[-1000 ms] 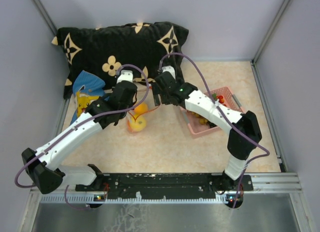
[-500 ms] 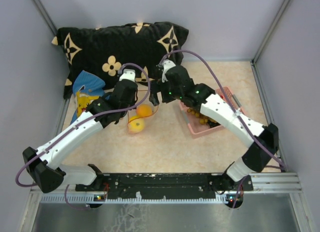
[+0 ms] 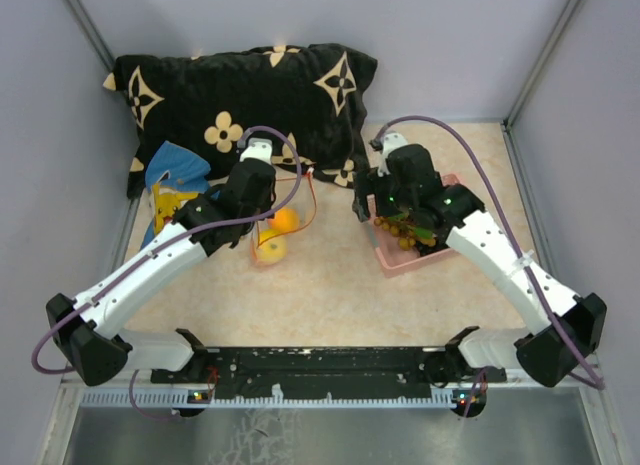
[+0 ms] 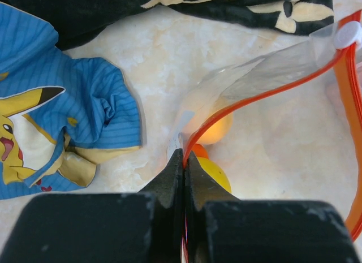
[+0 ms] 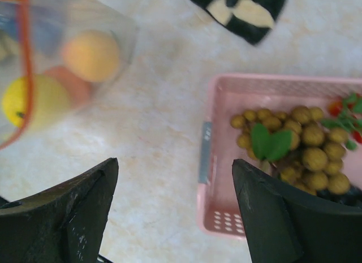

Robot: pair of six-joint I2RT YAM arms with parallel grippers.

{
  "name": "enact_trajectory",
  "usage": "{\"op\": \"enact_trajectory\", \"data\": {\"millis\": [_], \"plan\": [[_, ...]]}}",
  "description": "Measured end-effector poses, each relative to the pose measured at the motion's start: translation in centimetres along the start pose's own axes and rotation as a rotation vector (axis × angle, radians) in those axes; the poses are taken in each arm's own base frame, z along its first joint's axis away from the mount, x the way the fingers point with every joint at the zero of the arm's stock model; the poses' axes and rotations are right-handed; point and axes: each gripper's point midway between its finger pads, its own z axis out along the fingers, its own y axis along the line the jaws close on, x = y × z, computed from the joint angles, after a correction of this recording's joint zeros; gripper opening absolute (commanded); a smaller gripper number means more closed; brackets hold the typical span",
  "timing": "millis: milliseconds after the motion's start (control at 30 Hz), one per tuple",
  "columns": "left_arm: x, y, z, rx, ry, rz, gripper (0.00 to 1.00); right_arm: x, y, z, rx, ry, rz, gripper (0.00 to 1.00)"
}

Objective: Place the food in the zip-top bag and seal the zipper
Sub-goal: Pick up the fake fruit from the bin.

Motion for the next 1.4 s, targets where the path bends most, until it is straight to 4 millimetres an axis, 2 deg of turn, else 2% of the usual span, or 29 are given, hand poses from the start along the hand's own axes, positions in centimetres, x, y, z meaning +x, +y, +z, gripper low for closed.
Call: {"op": "enact_trajectory", "data": {"millis": [200,300,400,567,733,833,900,1067,1167,1200,1233,1400], "plan": [[0.0,-0.1,0.2,0.000,0.001,0.003,0.00,4.8,-6.0,-0.5,0.196,0.112,0.005,0.77],[0.0,-0.1,0.3,-0.001,0.001,0.005,0.00,6.7,-7.7,-0.6,0.263,0.158,-0.043,0.75],[0.1,-0.1,0.3,-0.001,0.002,0.005,0.00,7.8,-8.8,-0.6,0.298,0.189,-0.101,0.71],[0.1,-0.1,0.3,-0.002,0.002,0.005,0.00,7.8,-9.9,0.0,0.329,0.192,-0.188,0.65],[0.0,-0.1,0.3,-0.002,0.002,0.005,0.00,8.2,-11.2,1.5,0.346,0.231,-0.250,0.61],[0.0,-0.1,0.3,-0.002,0.002,0.005,0.00,9.5,-11.8,2.5,0.345,0.283,-0.282,0.55],[0.0,-0.1,0.3,-0.002,0.002,0.005,0.00,10.3,-12.0,3.1,0.342,0.317,-0.300,0.45],[0.0,-0.1,0.3,-0.002,0.002,0.009,0.00,11.8,-12.8,4.1,0.339,0.373,-0.322,0.40],[0.1,-0.1,0.3,-0.003,0.002,0.015,0.00,12.4,-13.1,4.4,0.339,0.394,-0.335,0.08],[0.1,-0.1,0.3,-0.003,0.003,0.017,0.00,12.4,-13.2,4.4,0.339,0.396,-0.343,0.03],[0.1,-0.1,0.3,-0.003,0.003,0.020,0.00,12.4,-13.3,4.4,0.342,0.395,-0.345,0.00],[0.1,-0.1,0.3,-0.003,0.003,0.024,0.00,12.1,-13.5,4.2,0.351,0.389,-0.357,0.00]]}}
